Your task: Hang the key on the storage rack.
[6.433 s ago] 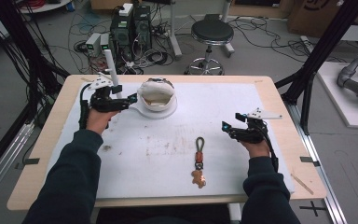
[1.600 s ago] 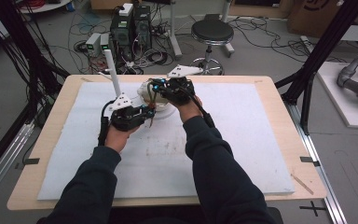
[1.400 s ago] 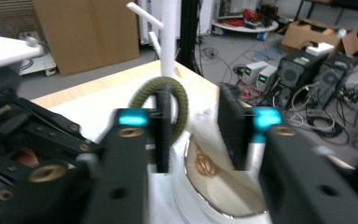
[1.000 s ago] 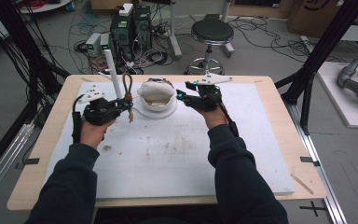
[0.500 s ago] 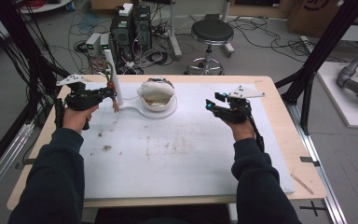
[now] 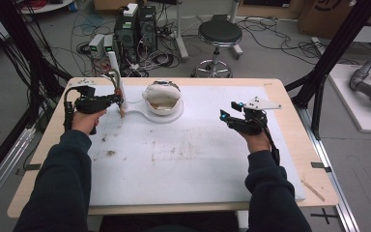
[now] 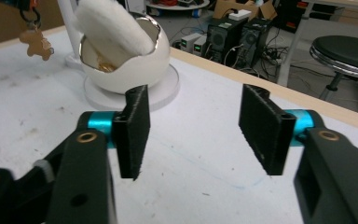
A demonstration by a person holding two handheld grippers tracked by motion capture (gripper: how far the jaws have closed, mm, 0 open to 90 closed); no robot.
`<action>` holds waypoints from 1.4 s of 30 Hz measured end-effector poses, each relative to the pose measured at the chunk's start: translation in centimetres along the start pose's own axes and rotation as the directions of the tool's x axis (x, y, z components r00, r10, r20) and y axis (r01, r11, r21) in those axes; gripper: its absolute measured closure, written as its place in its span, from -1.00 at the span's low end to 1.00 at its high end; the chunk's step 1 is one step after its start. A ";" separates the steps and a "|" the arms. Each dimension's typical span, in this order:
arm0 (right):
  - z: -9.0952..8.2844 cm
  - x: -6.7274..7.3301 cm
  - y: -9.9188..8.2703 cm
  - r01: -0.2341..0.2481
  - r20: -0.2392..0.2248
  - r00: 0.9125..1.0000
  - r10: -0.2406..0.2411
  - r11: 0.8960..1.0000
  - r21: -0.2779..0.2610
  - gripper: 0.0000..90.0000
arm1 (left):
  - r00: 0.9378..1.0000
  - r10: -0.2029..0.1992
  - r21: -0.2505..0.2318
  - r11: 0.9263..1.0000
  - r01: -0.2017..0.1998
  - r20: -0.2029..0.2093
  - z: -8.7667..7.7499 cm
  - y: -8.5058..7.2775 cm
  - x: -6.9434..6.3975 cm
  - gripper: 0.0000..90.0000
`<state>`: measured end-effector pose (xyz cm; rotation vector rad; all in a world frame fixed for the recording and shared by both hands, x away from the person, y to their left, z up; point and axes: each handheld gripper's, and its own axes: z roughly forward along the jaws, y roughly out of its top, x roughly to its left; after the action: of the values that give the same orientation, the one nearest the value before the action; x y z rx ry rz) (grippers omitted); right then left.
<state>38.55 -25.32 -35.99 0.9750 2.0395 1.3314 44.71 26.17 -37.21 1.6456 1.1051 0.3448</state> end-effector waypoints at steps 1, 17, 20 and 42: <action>-0.1 0.0 -0.2 0.000 0.005 1.000 0.000 1.000 0.001 -0.12 | 1.000 0.007 0.002 1.000 -0.007 -0.023 0.0 0.0 -0.1 0.72; -2.7 -1.7 -5.2 -0.030 0.065 0.998 0.025 0.997 0.074 -0.43 | 0.977 0.192 -0.193 0.959 -0.208 -0.097 -4.5 -4.1 -4.0 -0.53; -3.2 -2.1 -5.7 -0.026 0.056 0.998 0.021 0.996 0.083 -0.52 | 0.976 0.202 -0.230 0.949 -0.217 -0.087 -4.8 -5.2 -4.9 -0.53; -3.9 -1.8 -6.7 -0.020 0.093 0.996 0.008 0.992 0.128 -0.52 | 0.980 0.178 -0.193 0.962 -0.192 -0.085 -5.5 -8.5 -6.0 -0.53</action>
<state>34.80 -30.64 -40.58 1.0885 2.0723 1.1519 33.58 24.66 -40.79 1.5688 0.9346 0.6176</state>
